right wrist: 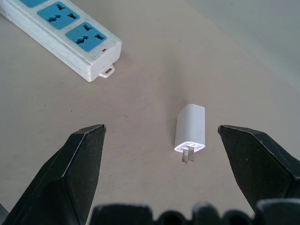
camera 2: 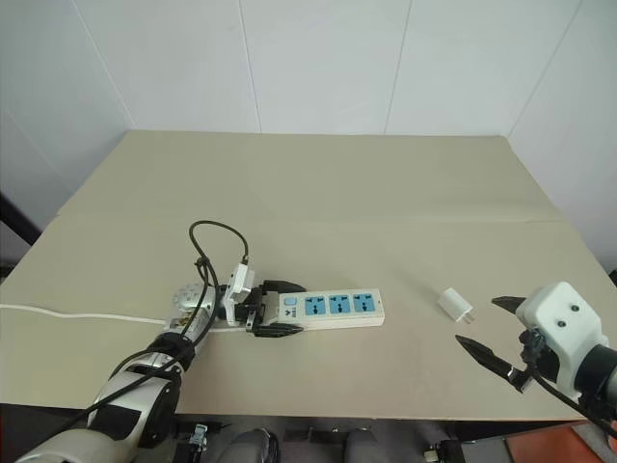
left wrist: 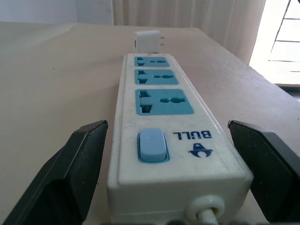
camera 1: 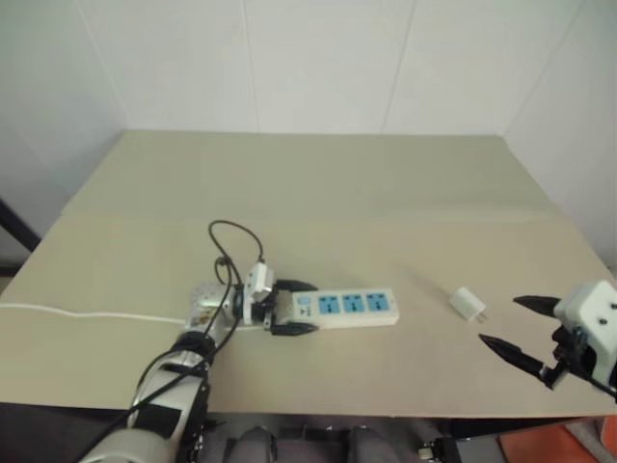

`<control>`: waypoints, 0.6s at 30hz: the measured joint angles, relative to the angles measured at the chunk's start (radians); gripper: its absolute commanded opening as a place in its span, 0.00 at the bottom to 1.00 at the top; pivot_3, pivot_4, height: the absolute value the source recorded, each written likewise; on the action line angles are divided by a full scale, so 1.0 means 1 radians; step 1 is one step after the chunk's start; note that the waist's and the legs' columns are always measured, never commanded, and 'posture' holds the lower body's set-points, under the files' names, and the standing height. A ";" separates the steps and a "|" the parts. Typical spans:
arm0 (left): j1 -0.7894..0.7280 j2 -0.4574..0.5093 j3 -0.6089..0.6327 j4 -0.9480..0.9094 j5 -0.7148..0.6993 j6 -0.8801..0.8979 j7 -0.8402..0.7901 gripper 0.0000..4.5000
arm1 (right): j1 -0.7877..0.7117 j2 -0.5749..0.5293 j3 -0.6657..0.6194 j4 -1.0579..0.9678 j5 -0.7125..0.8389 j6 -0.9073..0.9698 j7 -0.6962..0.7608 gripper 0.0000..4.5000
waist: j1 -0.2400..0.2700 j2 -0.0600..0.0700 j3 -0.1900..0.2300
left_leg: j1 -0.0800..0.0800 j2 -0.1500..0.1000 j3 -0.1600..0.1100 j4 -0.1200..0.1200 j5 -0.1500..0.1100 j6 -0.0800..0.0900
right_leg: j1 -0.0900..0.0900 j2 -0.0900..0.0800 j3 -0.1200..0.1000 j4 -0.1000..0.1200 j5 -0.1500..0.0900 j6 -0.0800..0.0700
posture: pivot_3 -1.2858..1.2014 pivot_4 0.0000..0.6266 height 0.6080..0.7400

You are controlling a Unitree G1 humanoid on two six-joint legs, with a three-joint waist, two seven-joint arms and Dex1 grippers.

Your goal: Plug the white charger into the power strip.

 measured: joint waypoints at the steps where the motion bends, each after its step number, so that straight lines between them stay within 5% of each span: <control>1: -0.002 -0.001 0.003 0.006 0.003 -0.007 0.005 0.99 | -0.002 0.001 0.002 -0.002 0.000 0.000 -0.006 1.00 | 0.000 0.000 0.000 | 0.000 0.000 0.000 0.000 0.000 0.000 | 0.000 0.000 0.000 0.000 0.000 0.000 | 0.52 0.24 1.00; 7: -0.004 -0.009 0.024 0.024 0.008 -0.020 0.024 0.99 | -0.005 0.003 0.005 -0.004 0.001 0.001 -0.014 1.00 | 0.000 0.001 -0.001 | 0.002 0.000 0.000 0.000 0.000 0.000 | 0.001 0.000 0.000 0.001 -0.001 0.001 | 0.52 0.24 1.00; 12: -0.013 -0.009 0.030 0.043 0.027 -0.025 0.033 0.73 | -0.016 0.003 0.008 -0.004 0.000 0.005 -0.017 1.00 | 0.000 0.001 -0.001 | 0.003 0.000 0.000 0.000 0.000 0.000 | 0.002 0.000 0.000 0.001 -0.003 0.005 | 0.52 0.24 1.00; 18: -0.015 -0.010 0.033 0.053 0.048 -0.049 0.038 0.73 | -0.055 -0.010 0.047 -0.004 0.007 0.040 -0.035 1.00 | -0.001 0.001 -0.002 | 0.004 0.000 0.000 0.000 0.000 0.000 | 0.003 0.000 0.001 0.001 -0.003 0.005 | 0.52 0.24 1.00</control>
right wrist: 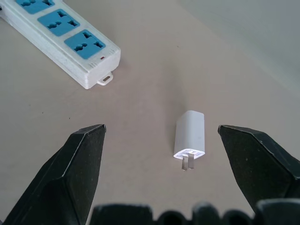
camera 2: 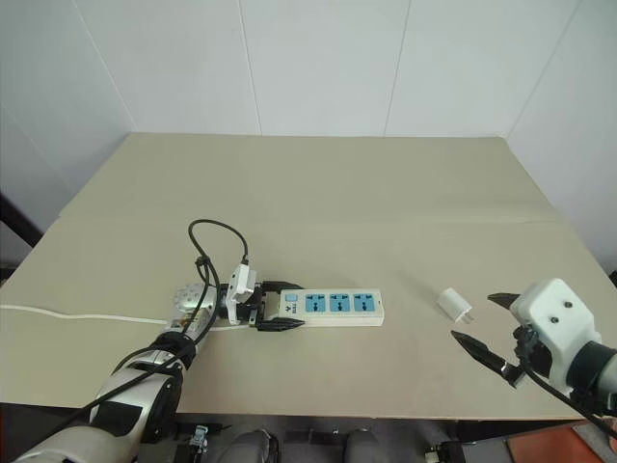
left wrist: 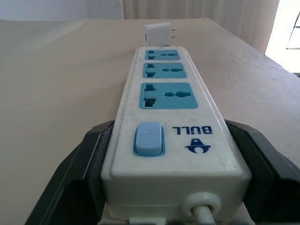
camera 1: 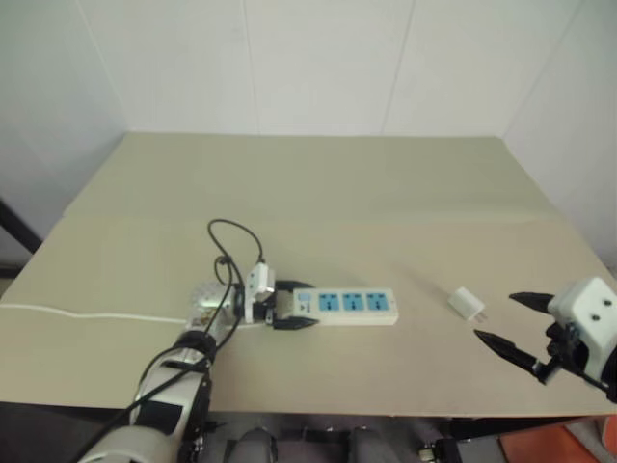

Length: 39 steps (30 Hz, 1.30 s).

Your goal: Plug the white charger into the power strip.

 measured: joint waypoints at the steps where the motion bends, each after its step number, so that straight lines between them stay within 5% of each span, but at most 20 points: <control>1: -0.001 0.001 0.000 0.004 0.002 -0.002 0.000 0.73 | -0.036 -0.017 0.011 0.004 0.006 0.027 -0.009 1.00 | -0.002 0.000 0.000 | 0.001 0.000 0.000 0.000 0.000 0.000 | 0.000 0.000 0.001 0.000 0.000 0.000 | 0.52 0.24 1.00; 7: -0.012 0.003 -0.009 0.009 0.013 -0.005 -0.005 0.73 | -0.348 -0.190 0.172 0.086 0.062 0.257 -0.087 1.00 | -0.002 0.001 -0.001 | 0.001 0.000 0.001 0.000 0.000 0.000 | 0.000 0.000 0.001 0.001 0.002 -0.002 | 0.52 0.24 1.00; 11: -0.028 0.004 -0.013 0.015 0.025 -0.005 -0.012 0.73 | -0.707 -0.378 0.462 0.222 0.100 0.520 -0.068 1.00 | -0.001 0.001 -0.001 | -0.001 0.001 0.000 0.000 0.000 0.000 | -0.003 0.001 0.000 -0.001 0.004 -0.006 | 0.52 0.24 1.00; 18: -0.050 -0.009 -0.016 0.027 0.034 -0.008 -0.019 0.73 | -1.303 -0.345 1.064 0.537 0.015 0.707 0.114 1.00 | 0.003 0.002 -0.001 | -0.011 0.000 -0.001 0.001 0.000 0.000 | -0.010 -0.001 -0.002 -0.003 0.005 -0.006 | 0.52 0.24 1.00; 26: -0.052 -0.010 -0.016 0.027 0.038 -0.016 -0.015 0.73 | -1.476 -0.229 1.388 0.870 -0.172 0.654 0.282 1.00 | 0.005 0.003 -0.002 | -0.014 -0.001 -0.002 0.003 0.000 0.000 | -0.014 -0.001 -0.003 0.001 0.005 -0.006 | 0.52 0.24 1.00; 39: -0.039 -0.008 -0.015 0.009 0.038 -0.017 -0.009 0.73 | -1.488 -0.125 1.437 1.091 -0.307 0.554 0.394 1.00 | 0.003 0.005 -0.003 | -0.014 -0.002 -0.002 0.004 0.000 0.000 | -0.015 -0.001 -0.002 0.003 0.005 -0.006 | 0.52 0.24 1.00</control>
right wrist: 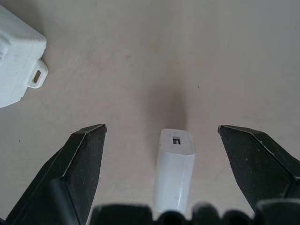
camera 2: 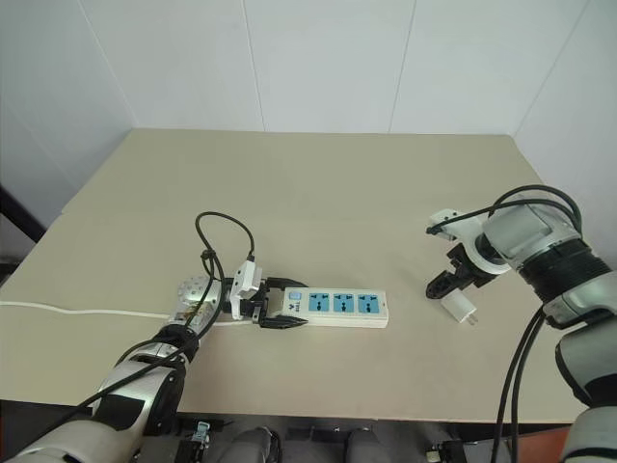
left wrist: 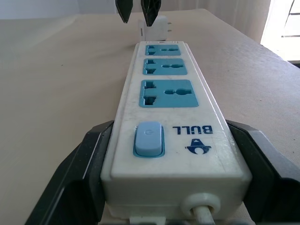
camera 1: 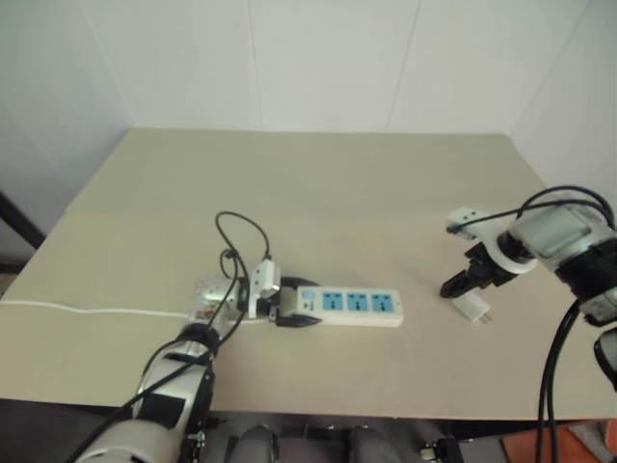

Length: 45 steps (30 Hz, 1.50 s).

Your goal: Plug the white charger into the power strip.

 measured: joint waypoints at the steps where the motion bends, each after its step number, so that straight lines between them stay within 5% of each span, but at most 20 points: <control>1: 0.001 0.000 0.000 -0.001 0.000 0.000 0.001 0.73 | 0.001 0.007 0.000 0.015 -0.012 -0.005 0.000 1.00 | 0.000 0.000 0.000 | 0.000 0.000 0.000 0.000 0.000 0.000 | 0.000 0.000 0.000 0.000 0.000 0.000 | 0.52 0.24 1.00; 23: 0.005 0.001 0.001 -0.005 0.000 0.002 0.006 0.73 | 0.082 0.046 -0.040 0.093 -0.065 0.024 -0.006 1.00 | -0.001 0.002 -0.001 | 0.000 0.000 0.000 0.000 0.000 0.000 | 0.000 0.000 0.000 0.001 0.000 0.000 | 0.52 0.24 1.00; 27: 0.005 0.001 0.001 -0.004 0.000 0.002 0.006 0.73 | 0.084 0.049 -0.045 0.094 -0.067 0.024 -0.015 0.79 | -0.001 0.002 -0.001 | 0.000 0.000 0.000 0.000 0.000 0.000 | 0.000 0.000 0.000 0.001 0.000 0.000 | 0.52 0.24 1.00; 34: 0.005 0.000 0.001 -0.003 0.000 0.001 0.008 0.73 | 0.084 0.068 -0.061 0.098 -0.077 0.025 -0.021 0.25 | -0.001 0.002 -0.001 | 0.000 0.000 0.000 0.001 0.000 0.000 | 0.000 0.000 0.000 0.001 0.000 0.000 | 0.52 0.24 1.00; 45: 0.005 0.001 0.001 -0.004 0.000 0.002 0.009 0.73 | 0.089 0.048 -0.061 0.017 -0.095 0.024 -0.007 0.25 | -0.001 0.002 -0.001 | 0.000 0.000 0.000 0.001 0.000 0.000 | 0.000 0.000 0.000 0.001 0.000 0.000 | 0.52 0.24 1.00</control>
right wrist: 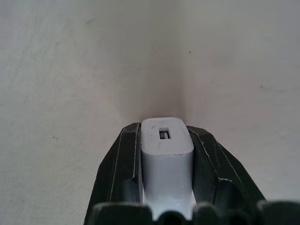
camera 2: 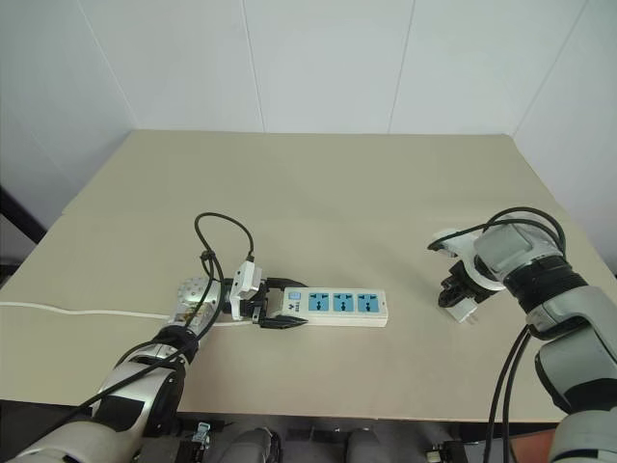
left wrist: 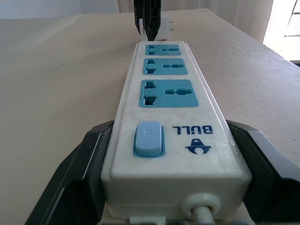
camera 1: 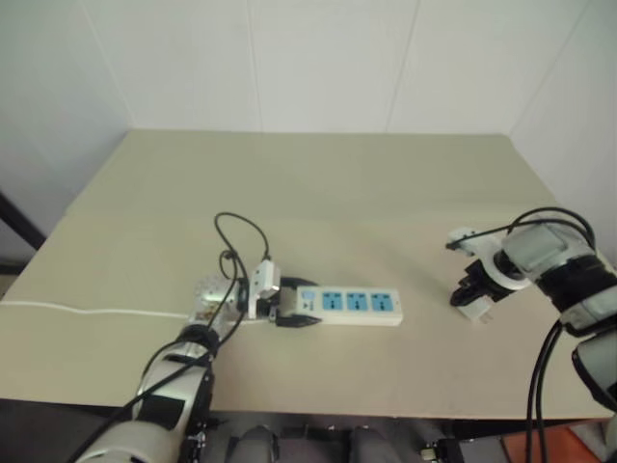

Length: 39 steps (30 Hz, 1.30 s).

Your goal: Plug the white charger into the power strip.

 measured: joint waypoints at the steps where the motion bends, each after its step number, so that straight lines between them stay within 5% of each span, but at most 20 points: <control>1: 0.000 0.000 0.000 0.000 0.000 0.001 -0.001 0.73 | 0.000 -0.007 -0.008 -0.032 0.003 0.001 0.002 0.25 | 0.000 0.000 0.000 | 0.000 0.000 0.000 0.000 0.000 0.000 | 0.000 0.000 0.000 0.000 0.000 0.000 | 0.52 0.24 1.00; 7: 0.001 0.002 -0.003 -0.008 0.000 0.013 -0.012 0.73 | 0.091 -0.012 -0.338 -0.357 0.128 -0.068 -0.042 0.25 | 0.000 0.000 0.000 | 0.000 0.000 -0.001 0.000 0.000 0.000 | 0.001 0.000 -0.001 -0.001 0.000 0.000 | 0.52 0.24 1.00; 11: 0.004 0.009 -0.006 -0.016 0.001 0.035 -0.009 0.73 | 0.295 0.171 -0.652 -0.492 0.275 -0.275 -0.107 0.25 | -0.001 -0.003 -0.001 | 0.002 0.000 -0.002 0.000 0.000 0.000 | 0.005 0.001 -0.002 -0.002 0.000 0.000 | 0.52 0.24 1.00; 14: 0.004 0.016 -0.010 -0.024 0.002 0.069 -0.007 0.73 | 0.402 0.328 -0.734 -0.521 0.336 -0.428 -0.159 0.25 | -0.004 -0.003 -0.001 | 0.005 0.001 -0.002 -0.001 0.000 0.000 | 0.007 0.001 -0.001 -0.001 0.000 0.000 | 0.52 0.24 1.00; 24: 0.015 0.019 -0.032 -0.071 0.006 0.101 0.011 0.73 | 0.599 0.656 -0.781 -0.459 0.405 -0.889 -0.191 0.25 | -0.005 -0.003 -0.001 | 0.007 0.001 -0.002 -0.001 0.000 0.000 | 0.009 0.001 -0.001 -0.001 0.000 0.000 | 0.52 0.24 1.00; 39: 0.064 0.045 -0.040 -0.172 0.002 0.156 0.019 0.73 | 0.563 0.694 -0.651 -0.161 0.355 -1.153 -0.033 0.25 | -0.020 -0.003 -0.001 | 0.009 0.002 -0.001 -0.003 0.000 0.000 | 0.010 0.002 -0.001 -0.001 0.000 0.000 | 0.52 0.24 1.00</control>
